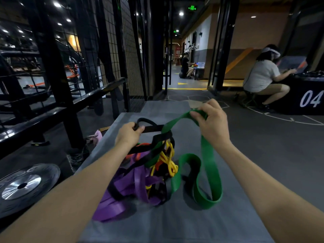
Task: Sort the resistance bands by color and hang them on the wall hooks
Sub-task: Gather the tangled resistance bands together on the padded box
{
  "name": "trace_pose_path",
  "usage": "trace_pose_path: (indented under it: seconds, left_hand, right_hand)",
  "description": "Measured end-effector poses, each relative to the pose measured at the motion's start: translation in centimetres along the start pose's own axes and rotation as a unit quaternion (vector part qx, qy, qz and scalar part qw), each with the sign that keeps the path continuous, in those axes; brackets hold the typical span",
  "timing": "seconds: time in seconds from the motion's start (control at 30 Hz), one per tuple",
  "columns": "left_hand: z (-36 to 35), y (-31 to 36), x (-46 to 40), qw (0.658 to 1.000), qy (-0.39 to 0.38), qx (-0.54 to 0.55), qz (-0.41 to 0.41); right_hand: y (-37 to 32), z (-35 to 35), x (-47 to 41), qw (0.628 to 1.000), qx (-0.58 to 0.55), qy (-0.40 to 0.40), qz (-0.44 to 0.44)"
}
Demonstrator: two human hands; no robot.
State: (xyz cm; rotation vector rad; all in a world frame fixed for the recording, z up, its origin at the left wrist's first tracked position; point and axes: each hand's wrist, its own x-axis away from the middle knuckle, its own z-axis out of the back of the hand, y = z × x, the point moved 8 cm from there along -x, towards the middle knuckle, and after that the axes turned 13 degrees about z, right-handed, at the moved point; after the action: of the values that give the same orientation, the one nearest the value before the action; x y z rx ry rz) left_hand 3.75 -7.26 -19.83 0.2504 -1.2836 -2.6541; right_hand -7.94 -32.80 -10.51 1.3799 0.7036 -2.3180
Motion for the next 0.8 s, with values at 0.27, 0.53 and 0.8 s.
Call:
trace_pose_path:
  seconds: [0.27,0.53,0.8]
  left_hand:
    - [1.8,0.9,-0.7,0.997,-0.016,0.067,0.024]
    - [-4.4,-3.7,3.3,0.987,-0.148,-0.054,0.004]
    - [-2.2,-4.4,7.6,0.969,0.038,-0.199,-0.139]
  right_hand:
    - [3.9,1.3,-0.4,0.986,0.016,0.102,-0.132]
    - [7.1,-5.5,8.4,0.943,0.114,-0.244,-0.196]
    - [3.7,-10.6,12.6,0.890,0.155,-0.426,-0.041]
